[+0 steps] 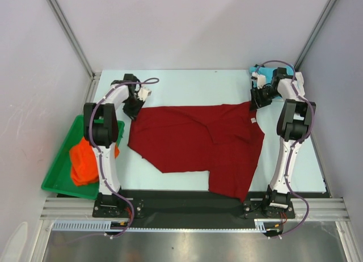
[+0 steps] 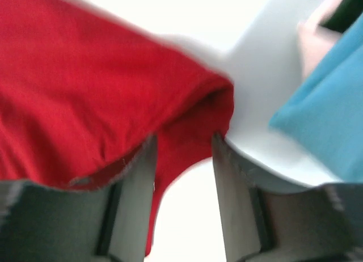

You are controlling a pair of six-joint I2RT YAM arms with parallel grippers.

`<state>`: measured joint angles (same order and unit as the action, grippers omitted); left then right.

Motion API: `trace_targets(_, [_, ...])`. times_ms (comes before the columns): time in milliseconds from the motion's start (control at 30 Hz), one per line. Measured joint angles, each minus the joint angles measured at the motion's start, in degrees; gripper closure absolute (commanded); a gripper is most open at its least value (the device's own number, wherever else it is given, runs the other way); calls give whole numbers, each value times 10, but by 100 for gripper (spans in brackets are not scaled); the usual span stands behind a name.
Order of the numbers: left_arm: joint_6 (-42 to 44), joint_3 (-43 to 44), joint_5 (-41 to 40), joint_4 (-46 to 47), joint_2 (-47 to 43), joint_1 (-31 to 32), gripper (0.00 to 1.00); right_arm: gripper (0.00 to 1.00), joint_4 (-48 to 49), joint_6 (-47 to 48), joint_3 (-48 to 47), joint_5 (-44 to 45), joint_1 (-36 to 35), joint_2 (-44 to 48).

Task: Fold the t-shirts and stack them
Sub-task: Fold the tshirt

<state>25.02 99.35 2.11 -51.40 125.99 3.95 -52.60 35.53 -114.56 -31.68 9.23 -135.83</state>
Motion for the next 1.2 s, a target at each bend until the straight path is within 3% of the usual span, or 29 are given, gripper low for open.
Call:
trace_targets(67, [0, 6, 0, -6, 4, 0, 84, 57, 6, 0, -2, 10, -7, -1])
trace_targets(300, [-1, 37, -6, -32, 24, 0, 85, 88, 22, -11, -13, 71, -29, -8])
trace_targets(400, [-5, 68, -12, -57, 43, 0, 86, 92, 24, -17, -17, 96, -36, -9])
trace_targets(700, [-5, 200, -41, -114, 118, 0, 87, 92, 13, -27, -68, 128, -44, -35])
trace_targets(900, [5, 329, -77, -89, 192, -1, 85, 92, 21, -30, -109, 140, -47, -59])
trace_targets(1200, [26, 336, -121, -21, 204, -2, 85, 91, 56, -36, -148, 166, -53, -84])
